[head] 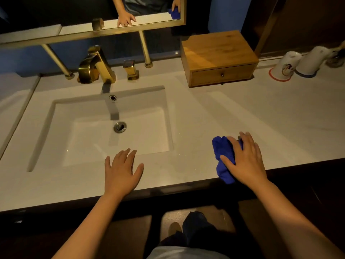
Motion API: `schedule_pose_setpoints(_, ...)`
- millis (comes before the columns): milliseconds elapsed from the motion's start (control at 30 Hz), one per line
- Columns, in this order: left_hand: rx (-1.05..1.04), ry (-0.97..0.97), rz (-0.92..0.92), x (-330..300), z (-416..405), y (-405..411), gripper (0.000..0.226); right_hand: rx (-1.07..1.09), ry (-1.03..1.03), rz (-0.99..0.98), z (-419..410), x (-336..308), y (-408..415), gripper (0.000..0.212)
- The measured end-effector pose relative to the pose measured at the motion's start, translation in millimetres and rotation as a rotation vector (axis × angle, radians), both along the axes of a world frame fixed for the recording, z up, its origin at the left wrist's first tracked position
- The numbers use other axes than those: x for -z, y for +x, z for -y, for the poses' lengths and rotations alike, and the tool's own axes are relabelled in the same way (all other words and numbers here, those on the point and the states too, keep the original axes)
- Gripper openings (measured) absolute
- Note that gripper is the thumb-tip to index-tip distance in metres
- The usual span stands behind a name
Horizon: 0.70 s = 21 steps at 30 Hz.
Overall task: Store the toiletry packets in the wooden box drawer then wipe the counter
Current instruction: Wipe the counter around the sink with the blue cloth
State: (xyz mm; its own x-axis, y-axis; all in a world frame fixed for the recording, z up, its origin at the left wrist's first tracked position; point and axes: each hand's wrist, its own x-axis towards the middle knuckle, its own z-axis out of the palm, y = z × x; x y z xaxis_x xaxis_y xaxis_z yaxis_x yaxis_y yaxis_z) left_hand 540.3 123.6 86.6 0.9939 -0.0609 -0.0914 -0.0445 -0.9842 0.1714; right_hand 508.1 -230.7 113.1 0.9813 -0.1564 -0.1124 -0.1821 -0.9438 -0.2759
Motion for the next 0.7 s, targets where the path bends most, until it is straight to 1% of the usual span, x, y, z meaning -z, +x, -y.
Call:
schedule_pose_setpoints(33, 0.001, -0.002, 0.0, -0.2, 0.4, 0.1, 0.073, -0.011, -0.046, -0.049, 0.7, 6.2, 2.2, 0.066)
schedule_pose_setpoints(100, 0.001, -0.007, 0.004, -0.7, 0.9, 0.4, 0.073, 0.046, -0.094, -0.071, -2.2, 13.8, 3.7, 0.068)
schedule_pose_setpoints(200, 0.004, -0.003, 0.007, -1.0, 0.5, 0.7, 0.073, 0.303, -0.076, 0.061, -26.8, 17.6, -4.5, 0.067)
schedule_pose_setpoints(267, 0.004, -0.007, 0.006, -0.9, 0.2, 0.1, 0.072, 0.383, -0.057, 0.125, -47.1, 19.4, -13.7, 0.068)
schedule_pose_setpoints(400, 0.004, -0.009, 0.015, -0.6, 0.7, 0.2, 0.071, 0.284, -0.121, -0.023, -82.1, 22.3, -28.8, 0.076)
schedule_pose_setpoints(533, 0.004, -0.001, 0.004, 0.8, 0.4, 0.6, 0.07, 0.203, -0.146, -0.002, -127.9, 25.0, -18.5, 0.084)
schedule_pose_setpoints(700, 0.004, 0.011, -0.01, 1.6, 1.2, 1.2, 0.069, 0.093, -0.155, -0.002, -174.2, 28.6, 17.3, 0.073)
